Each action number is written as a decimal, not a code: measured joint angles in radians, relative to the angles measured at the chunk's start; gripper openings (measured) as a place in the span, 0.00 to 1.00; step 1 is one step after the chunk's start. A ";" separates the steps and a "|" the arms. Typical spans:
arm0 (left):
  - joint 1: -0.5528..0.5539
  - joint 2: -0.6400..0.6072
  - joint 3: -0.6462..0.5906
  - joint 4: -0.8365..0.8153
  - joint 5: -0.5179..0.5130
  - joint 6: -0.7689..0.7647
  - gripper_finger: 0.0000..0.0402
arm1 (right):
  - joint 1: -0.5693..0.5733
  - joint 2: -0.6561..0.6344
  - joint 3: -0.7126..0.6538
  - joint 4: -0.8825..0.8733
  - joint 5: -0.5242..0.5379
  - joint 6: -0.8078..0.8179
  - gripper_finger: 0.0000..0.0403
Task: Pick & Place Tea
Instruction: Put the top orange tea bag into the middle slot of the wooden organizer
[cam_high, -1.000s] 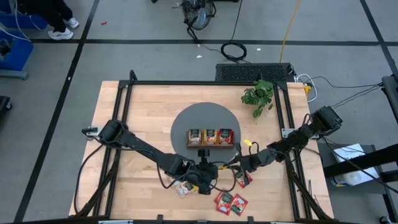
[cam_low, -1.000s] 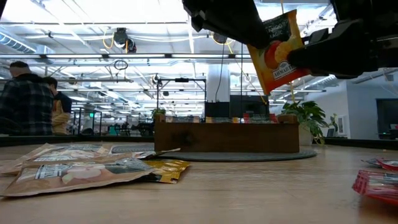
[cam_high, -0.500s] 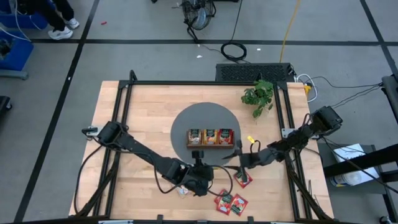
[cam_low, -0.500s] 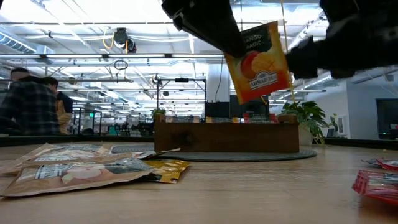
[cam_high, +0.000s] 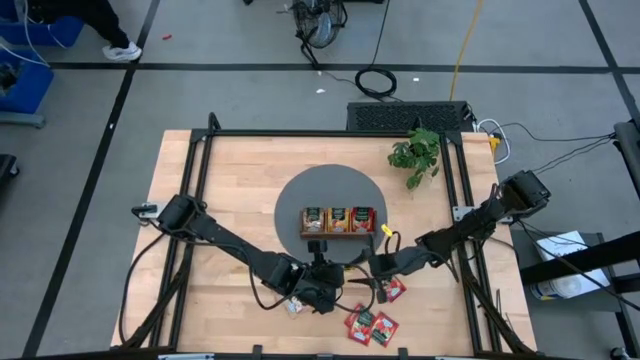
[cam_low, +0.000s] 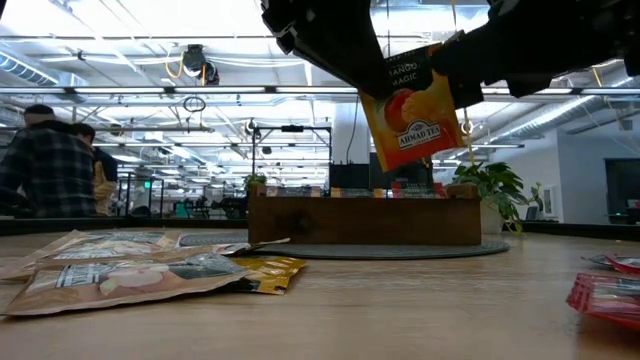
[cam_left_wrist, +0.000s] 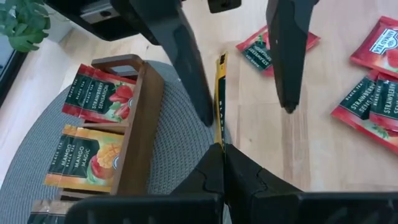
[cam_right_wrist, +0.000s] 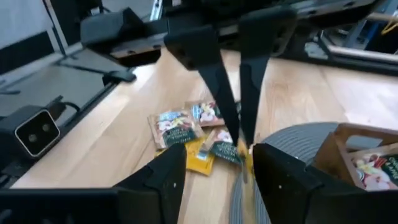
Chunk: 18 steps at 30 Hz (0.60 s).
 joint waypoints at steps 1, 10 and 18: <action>0.000 0.000 0.000 -0.002 0.000 0.000 0.01 | 0.000 0.000 0.004 -0.012 0.000 0.000 0.40; 0.002 0.000 0.000 -0.010 0.000 0.000 0.01 | -0.008 0.000 0.005 -0.014 -0.001 -0.024 0.11; 0.017 0.000 -0.001 -0.020 0.001 0.021 0.03 | -0.052 0.000 0.005 -0.085 0.000 -0.034 0.00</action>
